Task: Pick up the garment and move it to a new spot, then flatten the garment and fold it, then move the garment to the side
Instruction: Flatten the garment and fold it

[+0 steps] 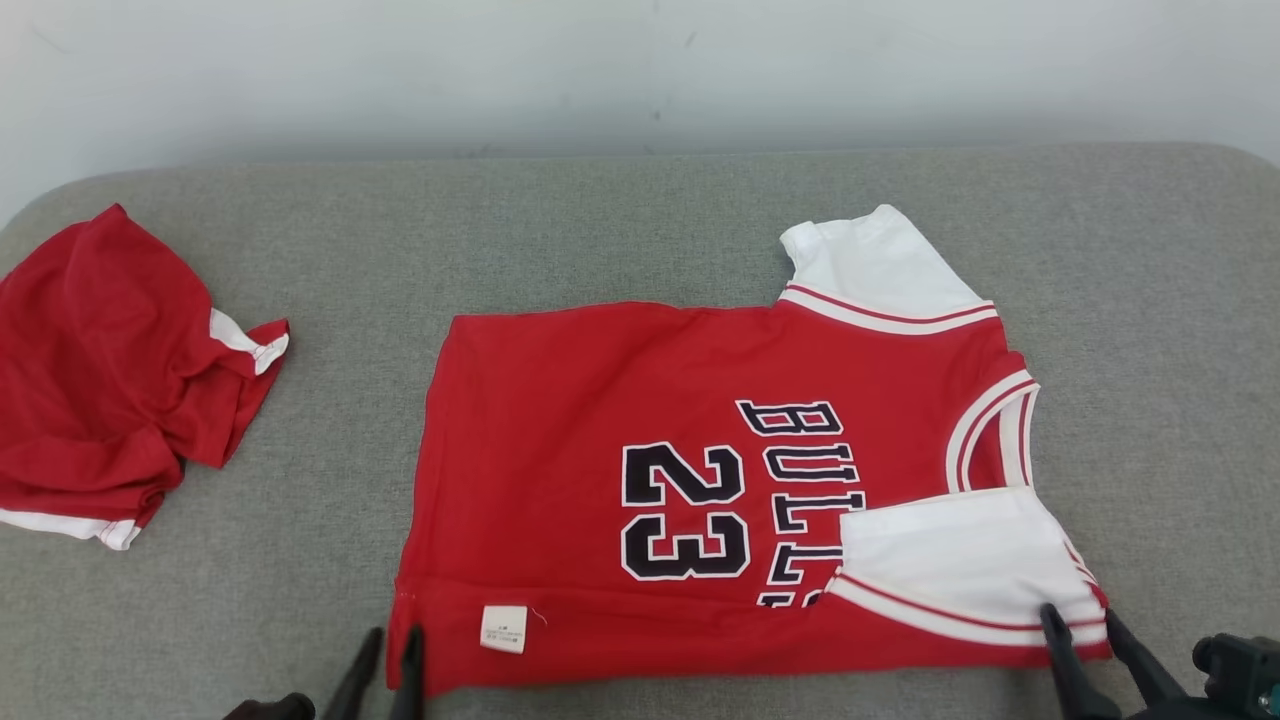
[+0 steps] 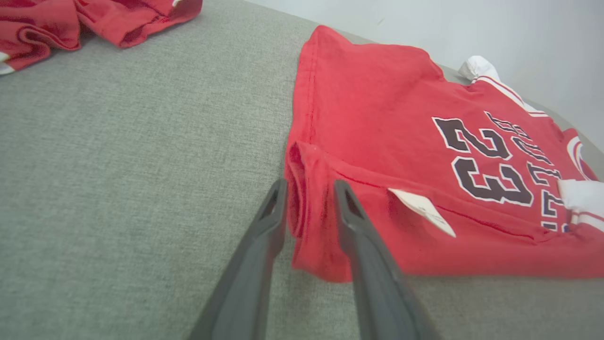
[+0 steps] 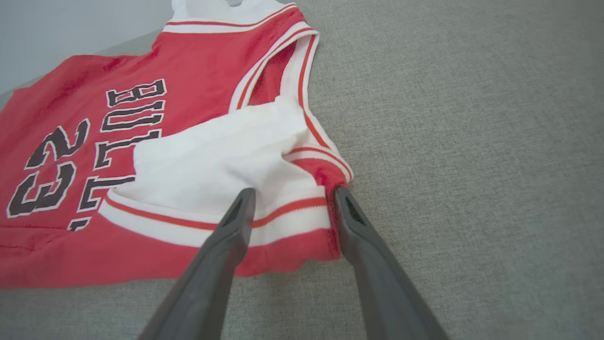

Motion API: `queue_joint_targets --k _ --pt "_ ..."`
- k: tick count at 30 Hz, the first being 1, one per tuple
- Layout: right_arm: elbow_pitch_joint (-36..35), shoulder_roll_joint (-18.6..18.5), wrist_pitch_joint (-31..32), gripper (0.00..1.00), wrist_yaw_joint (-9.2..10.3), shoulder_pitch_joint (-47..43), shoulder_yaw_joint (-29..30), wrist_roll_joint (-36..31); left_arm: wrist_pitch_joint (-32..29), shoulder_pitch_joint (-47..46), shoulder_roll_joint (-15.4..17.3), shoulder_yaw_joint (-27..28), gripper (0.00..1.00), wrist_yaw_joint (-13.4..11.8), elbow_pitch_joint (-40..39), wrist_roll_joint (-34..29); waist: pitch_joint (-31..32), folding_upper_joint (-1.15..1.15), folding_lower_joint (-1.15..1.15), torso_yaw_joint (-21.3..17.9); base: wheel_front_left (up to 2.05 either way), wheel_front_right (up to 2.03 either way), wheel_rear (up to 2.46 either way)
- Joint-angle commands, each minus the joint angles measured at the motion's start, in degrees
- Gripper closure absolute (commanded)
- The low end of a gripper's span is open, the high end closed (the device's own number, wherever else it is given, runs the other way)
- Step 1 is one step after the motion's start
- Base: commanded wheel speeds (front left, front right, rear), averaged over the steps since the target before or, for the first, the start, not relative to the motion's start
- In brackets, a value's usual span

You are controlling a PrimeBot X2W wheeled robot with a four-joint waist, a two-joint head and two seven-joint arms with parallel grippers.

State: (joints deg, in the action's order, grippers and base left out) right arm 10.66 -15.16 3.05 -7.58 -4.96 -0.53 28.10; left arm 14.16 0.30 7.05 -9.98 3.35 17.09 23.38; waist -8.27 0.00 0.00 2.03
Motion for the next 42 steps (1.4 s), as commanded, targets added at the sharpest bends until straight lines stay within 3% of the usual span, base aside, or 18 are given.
queue_joint_targets --k 1,12,21,42 --pt "-0.74 0.65 0.09 0.00 0.17 0.08 0.47 -0.56 0.31 -0.08 -0.06 0.30 0.00 -0.32 -0.52 -0.31 0.05 0.00 0.00 -0.16 0.00 0.00 0.00" --pt "-7.88 3.62 -6.03 0.00 0.17 5.53 1.66 -5.41 1.03 -3.28 0.29 6.31 0.00 -2.78 -8.46 -3.41 1.78 0.00 0.00 -0.84 0.00 0.00 0.00" --pt "-7.97 5.78 -13.76 0.00 0.17 6.92 -1.63 -9.48 0.99 -2.50 0.01 11.44 0.00 -3.03 -14.26 -9.56 3.52 0.00 0.00 -0.59 0.00 0.00 0.00" --pt "-3.24 7.43 -16.78 0.00 0.17 3.43 -1.43 -13.01 1.00 2.38 -2.56 14.36 0.00 1.33 -13.01 -13.66 4.68 0.00 0.00 -0.40 0.00 0.00 0.00"
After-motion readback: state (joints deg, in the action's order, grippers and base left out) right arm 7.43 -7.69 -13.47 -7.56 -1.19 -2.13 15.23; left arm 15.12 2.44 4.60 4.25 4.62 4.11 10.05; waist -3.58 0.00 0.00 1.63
